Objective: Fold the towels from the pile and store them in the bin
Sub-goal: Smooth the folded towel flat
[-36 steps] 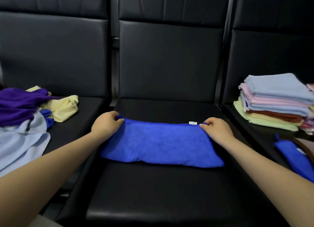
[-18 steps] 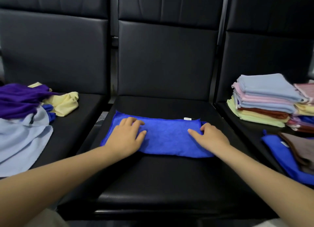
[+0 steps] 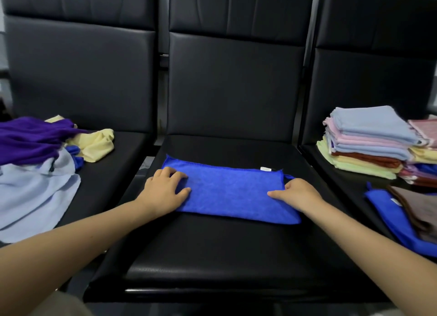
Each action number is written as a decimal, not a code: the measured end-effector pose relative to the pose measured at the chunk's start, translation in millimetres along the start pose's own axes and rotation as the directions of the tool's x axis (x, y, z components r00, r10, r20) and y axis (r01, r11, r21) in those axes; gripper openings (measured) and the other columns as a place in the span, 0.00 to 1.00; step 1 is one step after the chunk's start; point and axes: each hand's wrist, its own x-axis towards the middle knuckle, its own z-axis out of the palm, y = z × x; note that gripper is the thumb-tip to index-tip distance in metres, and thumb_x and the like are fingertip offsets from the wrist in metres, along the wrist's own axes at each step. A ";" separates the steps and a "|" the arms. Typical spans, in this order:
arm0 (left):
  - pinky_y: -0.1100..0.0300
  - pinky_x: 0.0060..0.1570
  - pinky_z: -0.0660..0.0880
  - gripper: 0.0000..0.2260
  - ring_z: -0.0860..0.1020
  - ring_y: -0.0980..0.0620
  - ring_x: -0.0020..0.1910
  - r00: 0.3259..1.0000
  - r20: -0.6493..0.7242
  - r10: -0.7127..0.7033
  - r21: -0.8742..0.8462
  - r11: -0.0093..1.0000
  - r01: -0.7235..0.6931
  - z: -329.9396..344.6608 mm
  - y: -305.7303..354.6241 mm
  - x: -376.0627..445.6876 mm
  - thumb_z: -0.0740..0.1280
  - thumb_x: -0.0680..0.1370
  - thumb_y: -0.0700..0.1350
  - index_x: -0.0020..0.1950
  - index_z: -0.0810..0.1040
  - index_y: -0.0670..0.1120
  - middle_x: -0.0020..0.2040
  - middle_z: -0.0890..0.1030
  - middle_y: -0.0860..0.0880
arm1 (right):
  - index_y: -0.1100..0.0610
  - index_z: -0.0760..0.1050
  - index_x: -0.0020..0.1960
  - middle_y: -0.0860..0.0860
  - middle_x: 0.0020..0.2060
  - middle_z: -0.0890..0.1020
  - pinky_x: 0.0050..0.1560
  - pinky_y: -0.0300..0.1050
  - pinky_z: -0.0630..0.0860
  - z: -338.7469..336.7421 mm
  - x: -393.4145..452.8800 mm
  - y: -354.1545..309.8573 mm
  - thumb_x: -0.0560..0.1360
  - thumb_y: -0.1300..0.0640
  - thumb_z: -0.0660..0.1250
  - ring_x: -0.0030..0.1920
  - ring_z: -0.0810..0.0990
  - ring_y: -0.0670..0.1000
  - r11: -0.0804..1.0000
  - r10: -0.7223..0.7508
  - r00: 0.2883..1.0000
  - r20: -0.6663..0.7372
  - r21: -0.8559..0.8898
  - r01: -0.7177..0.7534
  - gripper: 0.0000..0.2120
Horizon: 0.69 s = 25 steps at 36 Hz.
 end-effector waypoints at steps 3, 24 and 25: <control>0.58 0.66 0.61 0.16 0.64 0.47 0.68 1.000 -0.007 -0.017 -0.119 0.993 0.016 -3.2 -3.9 4.2 0.66 0.78 0.51 0.65 0.74 0.50 0.66 0.69 0.48 | 0.60 0.78 0.41 0.55 0.42 0.83 0.40 0.45 0.75 -6.8 1.5 -4.5 0.73 0.55 0.73 0.41 0.80 0.53 0.945 0.018 0.996 0.088 0.324 -0.046 0.09; 0.59 0.41 0.76 0.19 0.78 0.47 0.44 0.861 0.418 -0.289 -0.844 0.228 0.486 -16.7 48.2 27.7 0.56 0.82 0.56 0.56 0.76 0.41 0.48 0.80 0.43 | 0.59 0.77 0.57 0.51 0.35 0.83 0.29 0.38 0.75 -3.5 -12.5 -109.0 0.82 0.52 0.60 0.30 0.80 0.47 0.465 -0.345 0.819 0.458 0.842 -0.274 0.13; 0.57 0.49 0.75 0.22 0.78 0.47 0.50 0.862 0.399 -0.313 -0.847 0.236 0.477 -13.4 46.8 31.7 0.60 0.80 0.58 0.60 0.76 0.41 0.53 0.80 0.44 | 0.59 0.78 0.57 0.51 0.35 0.83 0.30 0.38 0.74 -4.2 -11.3 -107.1 0.82 0.52 0.60 0.30 0.80 0.46 0.505 -0.343 0.827 0.445 0.830 -0.238 0.13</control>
